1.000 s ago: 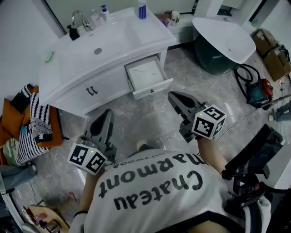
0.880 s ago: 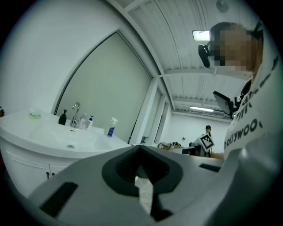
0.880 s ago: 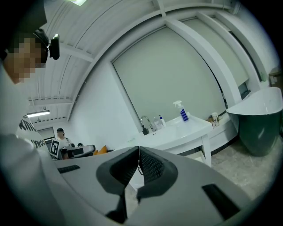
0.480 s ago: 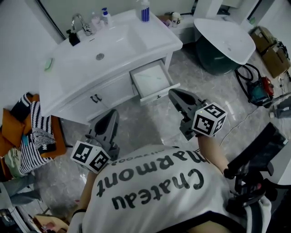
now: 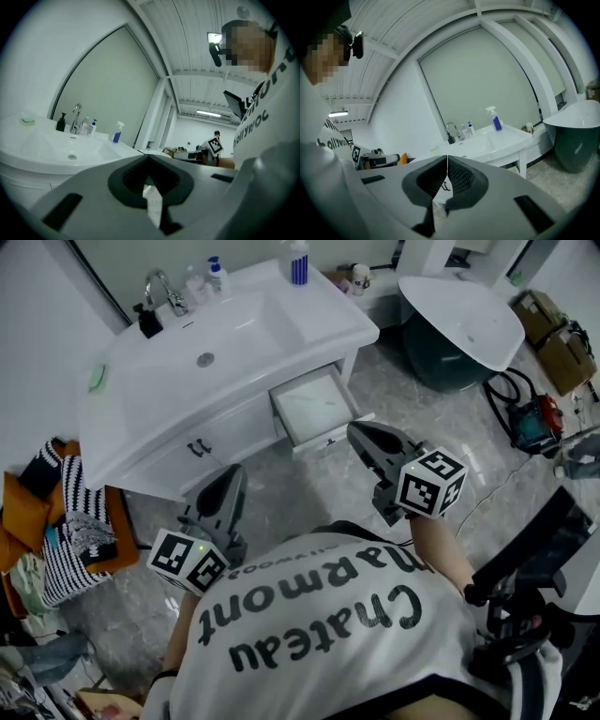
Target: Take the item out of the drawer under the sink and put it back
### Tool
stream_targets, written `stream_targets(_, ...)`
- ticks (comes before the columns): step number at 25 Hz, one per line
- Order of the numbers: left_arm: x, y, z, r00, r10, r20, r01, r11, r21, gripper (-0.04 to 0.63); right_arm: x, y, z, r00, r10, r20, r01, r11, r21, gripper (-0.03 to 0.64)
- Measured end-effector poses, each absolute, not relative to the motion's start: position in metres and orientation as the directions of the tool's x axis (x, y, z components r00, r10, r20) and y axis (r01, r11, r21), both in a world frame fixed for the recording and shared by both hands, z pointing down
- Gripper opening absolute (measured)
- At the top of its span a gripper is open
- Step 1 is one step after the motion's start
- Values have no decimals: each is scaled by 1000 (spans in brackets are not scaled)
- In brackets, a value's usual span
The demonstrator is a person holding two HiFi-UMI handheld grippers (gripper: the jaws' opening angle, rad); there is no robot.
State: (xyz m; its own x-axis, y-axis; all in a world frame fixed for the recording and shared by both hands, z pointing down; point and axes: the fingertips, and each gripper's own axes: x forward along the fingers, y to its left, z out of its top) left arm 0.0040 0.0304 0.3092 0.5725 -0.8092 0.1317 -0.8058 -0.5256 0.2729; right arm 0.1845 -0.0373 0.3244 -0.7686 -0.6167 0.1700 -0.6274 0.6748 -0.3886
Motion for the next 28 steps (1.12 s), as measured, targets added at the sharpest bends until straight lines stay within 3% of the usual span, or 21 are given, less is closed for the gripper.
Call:
stream_targets(11, 17, 19, 322, 586, -796, 149, -793, -526, 308, -3, 195, -42, 346, -742, -625, 242, -667, 646, -371, 12)
stream_targets(28, 35, -52, 334, 529, -826, 194, -829, -453, 329, -3, 193, -133, 352, -810, -534, 242, -584, 698, -415, 12)
